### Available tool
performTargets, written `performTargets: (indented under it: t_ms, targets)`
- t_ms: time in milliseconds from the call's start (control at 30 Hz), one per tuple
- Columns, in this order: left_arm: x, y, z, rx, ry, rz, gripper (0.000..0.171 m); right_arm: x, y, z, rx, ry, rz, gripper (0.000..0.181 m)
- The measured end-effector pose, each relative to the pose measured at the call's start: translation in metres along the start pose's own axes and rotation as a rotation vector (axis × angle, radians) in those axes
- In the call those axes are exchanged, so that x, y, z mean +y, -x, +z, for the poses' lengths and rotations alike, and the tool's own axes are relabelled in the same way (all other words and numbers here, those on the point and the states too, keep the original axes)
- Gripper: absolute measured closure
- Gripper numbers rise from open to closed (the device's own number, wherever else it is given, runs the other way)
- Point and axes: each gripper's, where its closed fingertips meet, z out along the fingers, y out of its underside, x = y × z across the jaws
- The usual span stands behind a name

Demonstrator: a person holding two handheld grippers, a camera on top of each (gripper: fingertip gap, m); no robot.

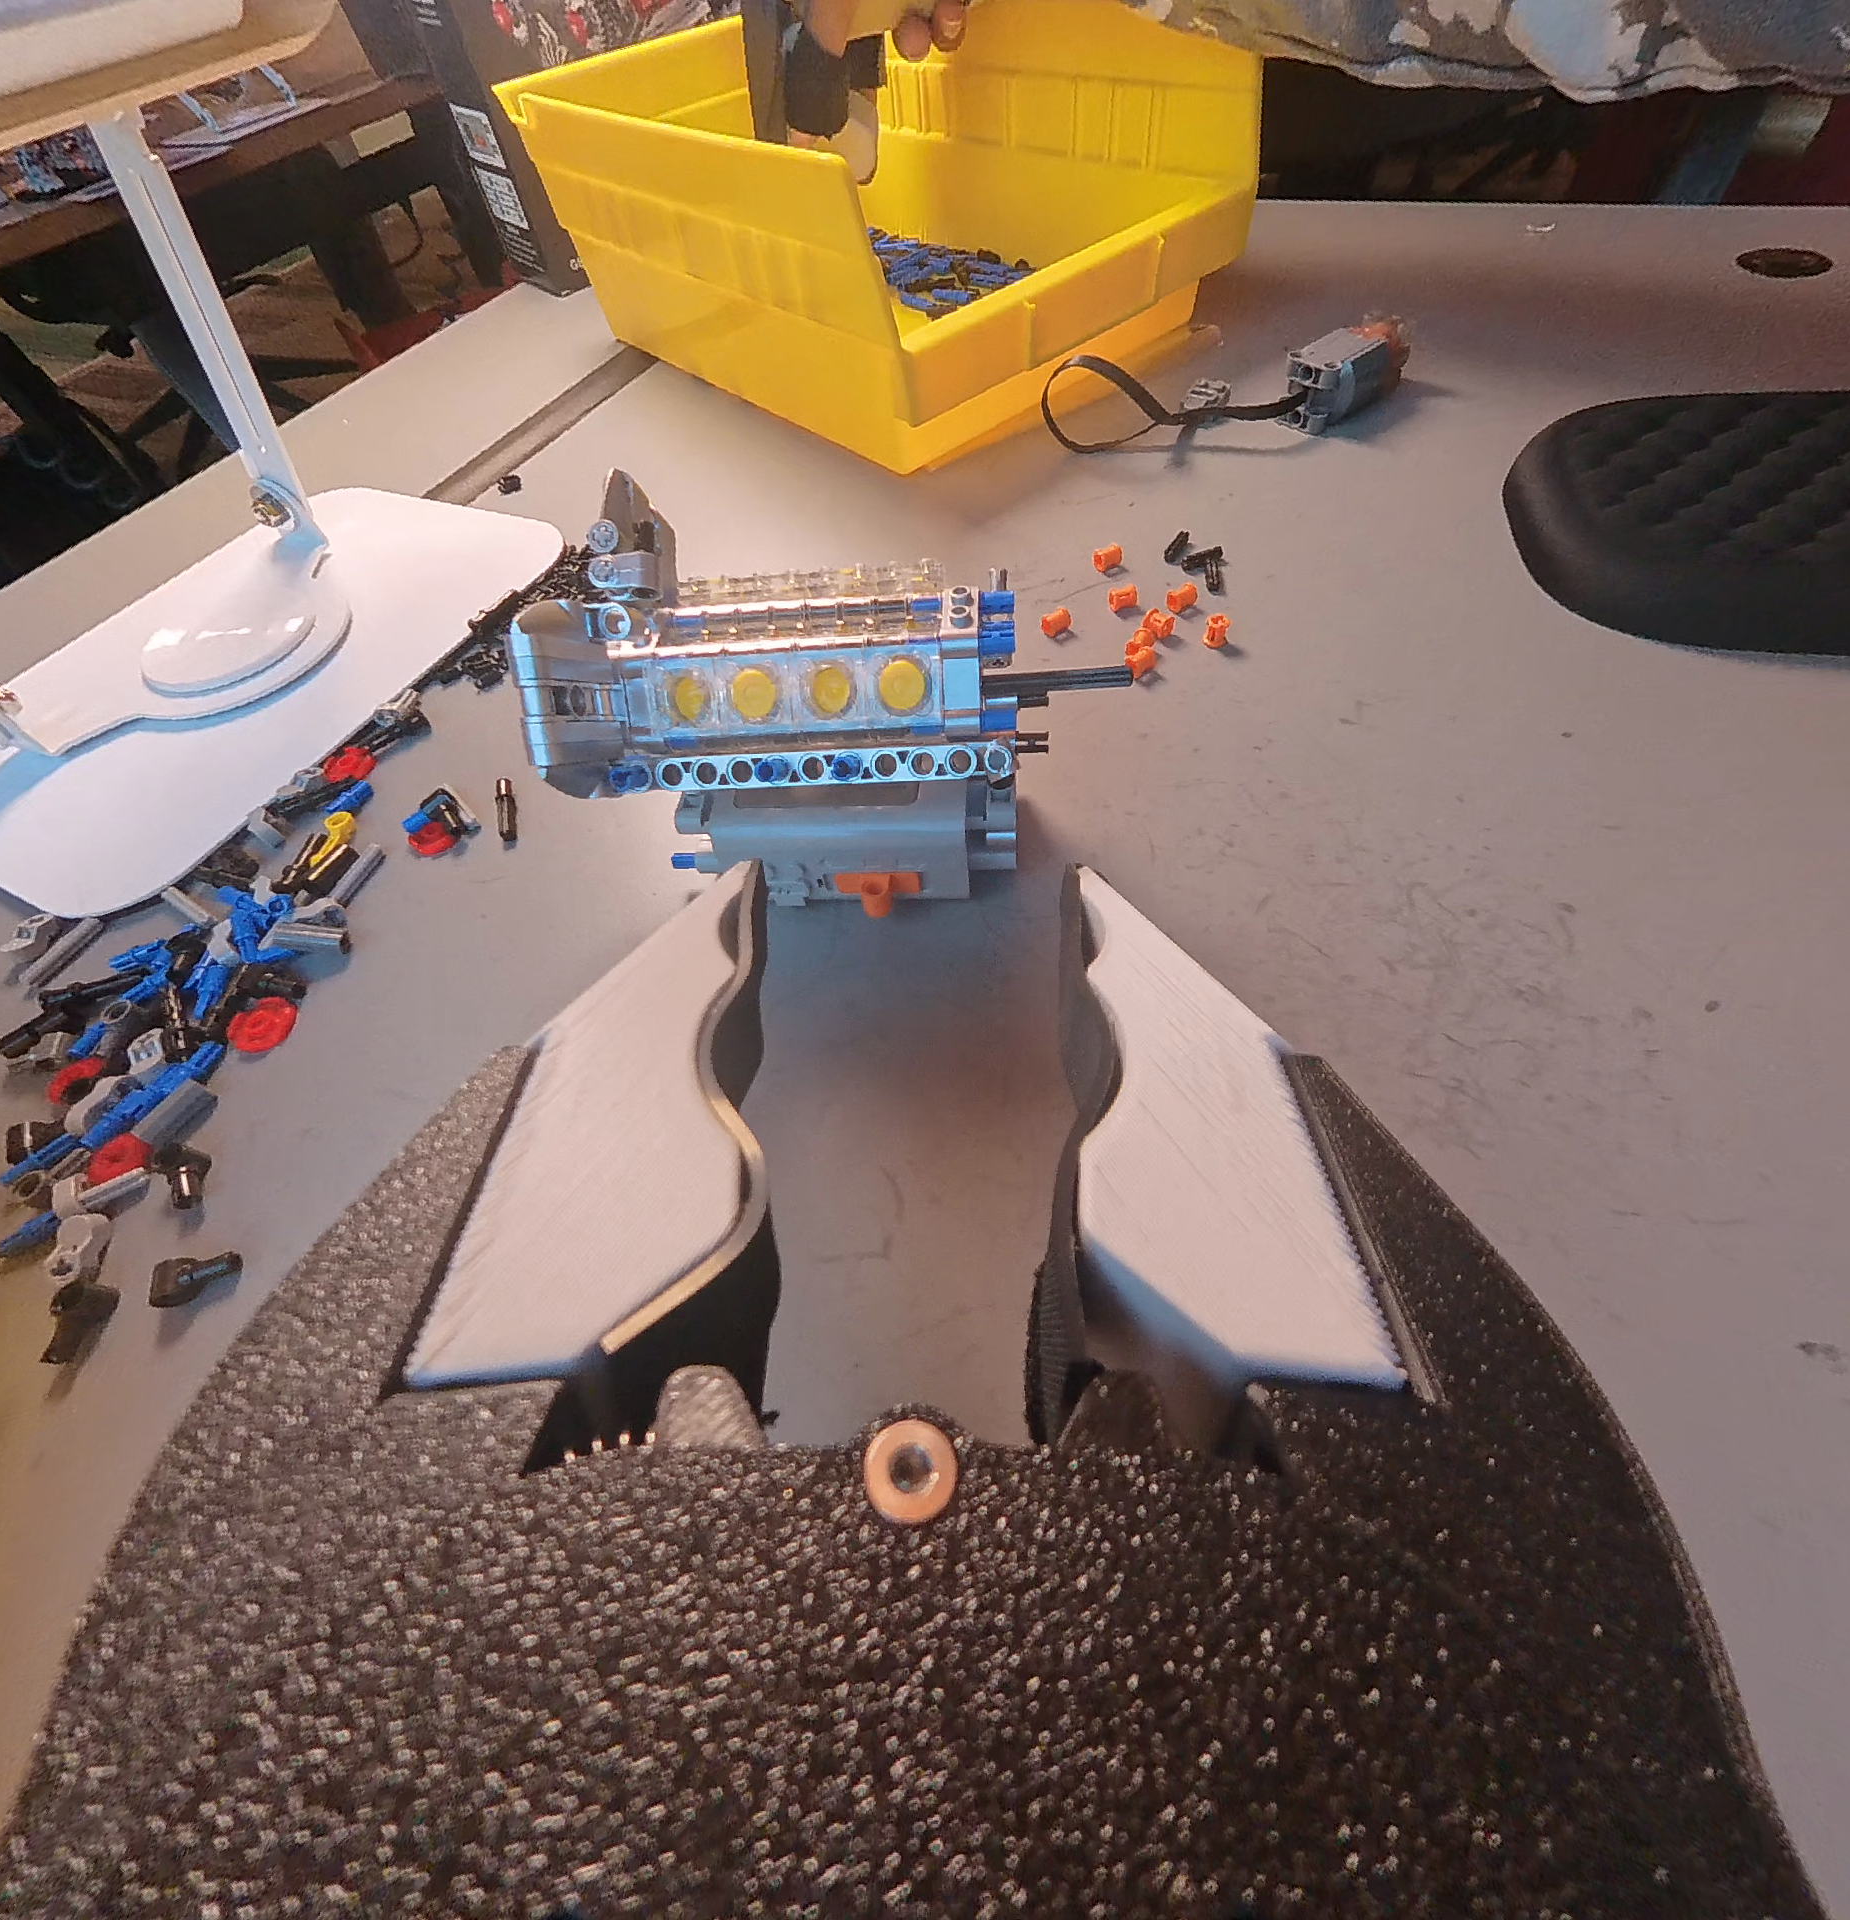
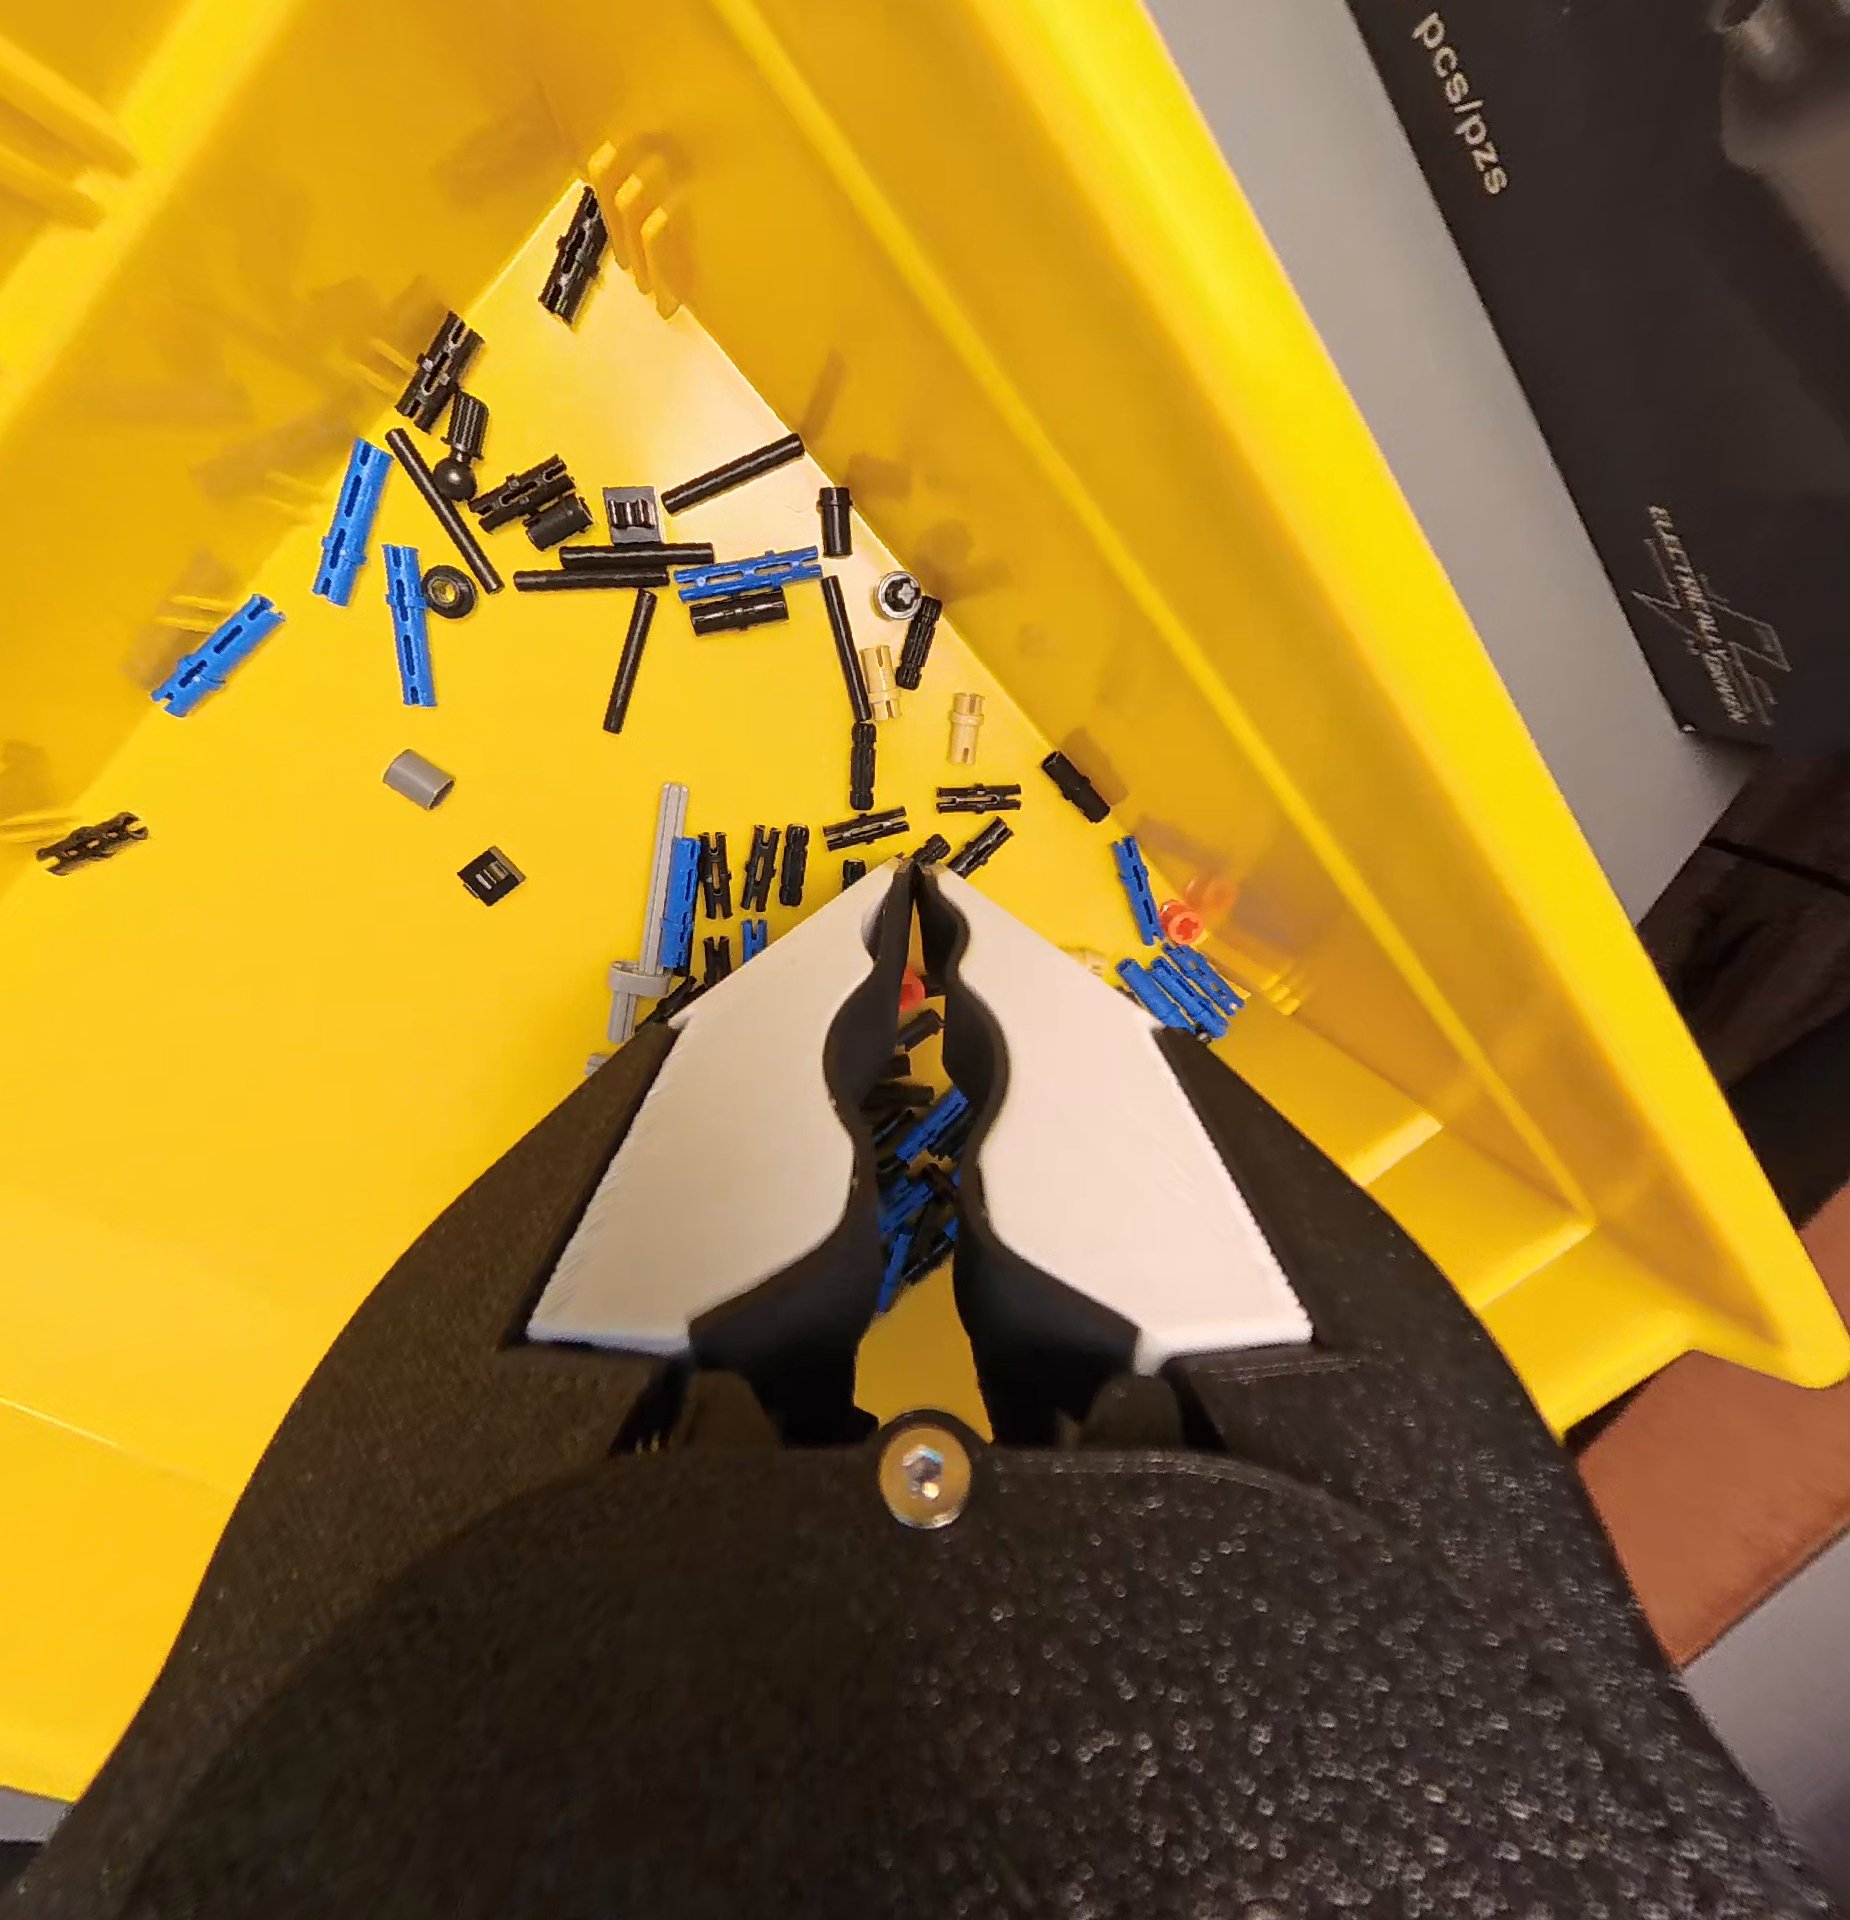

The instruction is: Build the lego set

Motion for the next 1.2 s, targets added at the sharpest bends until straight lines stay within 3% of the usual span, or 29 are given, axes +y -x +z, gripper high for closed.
performTargets:
  t_ms: [500,600,733,800,900,1067,1200]
  targets:
    - [0.000,0.000,0.000,0.001,-0.002,0.002,0.117,0.004,0.003,0.001,-0.029,0.013,0.030,0.179]
    - [0.000,0.000,0.000,0.001,-0.005,0.004,0.117,-0.013,0.004,-0.026,-0.016,-0.145,0.012,0.179]
    - [0.000,-0.001,0.000,0.002,-0.003,0.006,0.117,-0.032,0.045,-0.111,-0.060,-0.514,-0.130,0.178]
    - [0.000,-0.001,0.001,0.003,0.003,0.009,0.117,-0.014,0.096,-0.145,-0.169,-0.598,-0.232,0.178]
    - [0.001,-0.002,0.002,-0.003,0.009,0.021,0.117,0.042,0.178,-0.161,-0.284,-0.574,-0.450,0.178]
    - [0.002,-0.003,0.002,-0.010,0.015,0.040,0.117,0.143,0.280,-0.118,-0.381,-0.416,-0.675,0.178]
    - [0.001,-0.005,0.001,-0.008,0.004,0.055,0.117,0.178,0.312,-0.085,-0.411,-0.369,-0.640,0.178]
